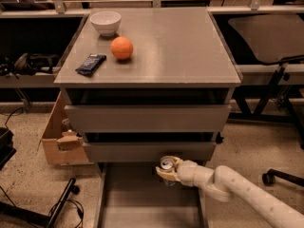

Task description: Pick redbull can from bottom drawer and place on counter

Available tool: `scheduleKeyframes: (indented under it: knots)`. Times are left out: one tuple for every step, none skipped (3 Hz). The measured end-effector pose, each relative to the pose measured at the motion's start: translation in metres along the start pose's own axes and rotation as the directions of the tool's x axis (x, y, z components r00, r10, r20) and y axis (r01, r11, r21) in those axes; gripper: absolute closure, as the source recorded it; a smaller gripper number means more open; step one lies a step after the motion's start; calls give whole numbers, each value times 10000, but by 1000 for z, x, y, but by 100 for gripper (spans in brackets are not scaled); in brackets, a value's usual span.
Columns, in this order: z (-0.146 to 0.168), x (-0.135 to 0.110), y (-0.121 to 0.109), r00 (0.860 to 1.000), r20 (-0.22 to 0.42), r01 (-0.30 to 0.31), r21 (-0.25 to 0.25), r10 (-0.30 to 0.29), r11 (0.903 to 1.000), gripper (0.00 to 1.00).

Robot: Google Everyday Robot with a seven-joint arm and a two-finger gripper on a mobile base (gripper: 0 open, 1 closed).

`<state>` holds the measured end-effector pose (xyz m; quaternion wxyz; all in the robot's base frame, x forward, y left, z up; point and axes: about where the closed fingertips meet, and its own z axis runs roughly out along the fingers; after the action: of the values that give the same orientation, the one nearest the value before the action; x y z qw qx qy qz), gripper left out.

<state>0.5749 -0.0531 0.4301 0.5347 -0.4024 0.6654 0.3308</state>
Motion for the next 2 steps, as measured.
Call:
scheduleKeyframes:
  knots:
    - [-67, -80, 26, 9971, 353, -680, 348, 667, 9971, 100]
    - [-114, -159, 75, 9923, 538, -1123, 146, 1114, 9936, 100]
